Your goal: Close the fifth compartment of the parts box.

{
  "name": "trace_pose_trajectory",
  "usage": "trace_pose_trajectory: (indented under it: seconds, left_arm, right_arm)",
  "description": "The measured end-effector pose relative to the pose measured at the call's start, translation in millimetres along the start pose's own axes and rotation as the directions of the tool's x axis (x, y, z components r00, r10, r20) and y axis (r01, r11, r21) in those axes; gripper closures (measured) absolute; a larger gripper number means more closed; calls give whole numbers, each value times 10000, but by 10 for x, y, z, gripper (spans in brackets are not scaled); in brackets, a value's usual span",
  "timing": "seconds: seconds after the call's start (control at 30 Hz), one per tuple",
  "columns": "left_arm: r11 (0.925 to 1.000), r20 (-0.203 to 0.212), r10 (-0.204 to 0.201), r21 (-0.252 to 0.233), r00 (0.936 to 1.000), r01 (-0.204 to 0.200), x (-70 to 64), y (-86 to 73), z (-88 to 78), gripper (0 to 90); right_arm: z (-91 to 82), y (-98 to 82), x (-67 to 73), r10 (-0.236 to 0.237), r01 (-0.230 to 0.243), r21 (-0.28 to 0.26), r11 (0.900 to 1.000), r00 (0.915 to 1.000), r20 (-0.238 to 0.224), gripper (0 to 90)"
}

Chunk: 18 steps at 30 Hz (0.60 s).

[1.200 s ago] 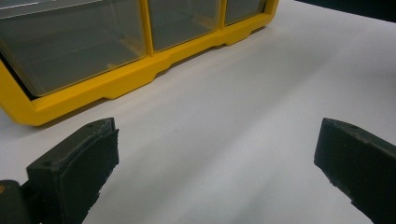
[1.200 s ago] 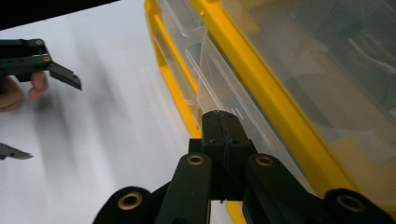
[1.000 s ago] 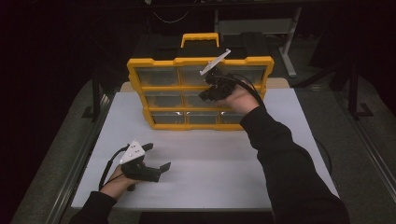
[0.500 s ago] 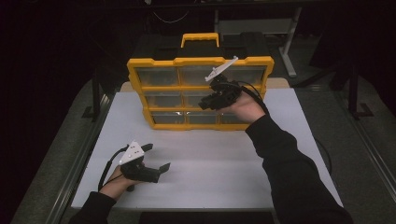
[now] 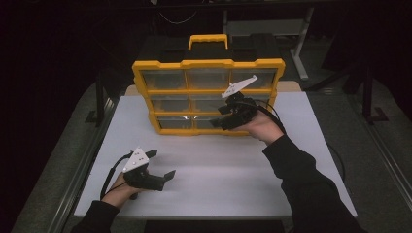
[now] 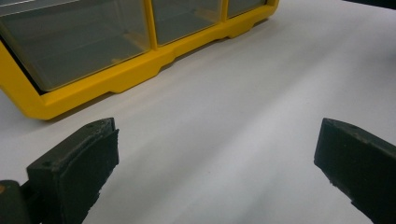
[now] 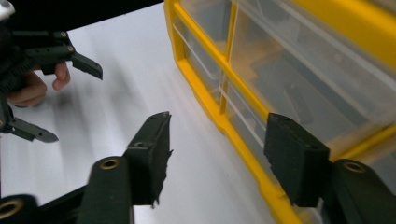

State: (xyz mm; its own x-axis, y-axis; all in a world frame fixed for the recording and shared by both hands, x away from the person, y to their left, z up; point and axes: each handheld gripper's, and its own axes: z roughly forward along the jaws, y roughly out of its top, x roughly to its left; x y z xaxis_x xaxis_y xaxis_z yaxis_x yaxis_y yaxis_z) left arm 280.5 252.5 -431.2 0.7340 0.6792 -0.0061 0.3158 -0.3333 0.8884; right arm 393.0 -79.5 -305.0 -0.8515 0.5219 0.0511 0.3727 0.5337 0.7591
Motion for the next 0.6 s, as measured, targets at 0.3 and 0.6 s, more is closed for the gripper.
trace_pose_trajectory:
  seconds: [0.3,0.6]
  left_arm:
    - [10000,30,34,14,10000,-34,18,-1,-12,0]
    - [10000,70,-3,24,10000,2,24,-1,-13,0]
  right_arm:
    - [7,-283,30,261,-249,-366,9990,9991,326,252]
    - [44,-641,77,646,-613,-601,9963,9964,541,131]
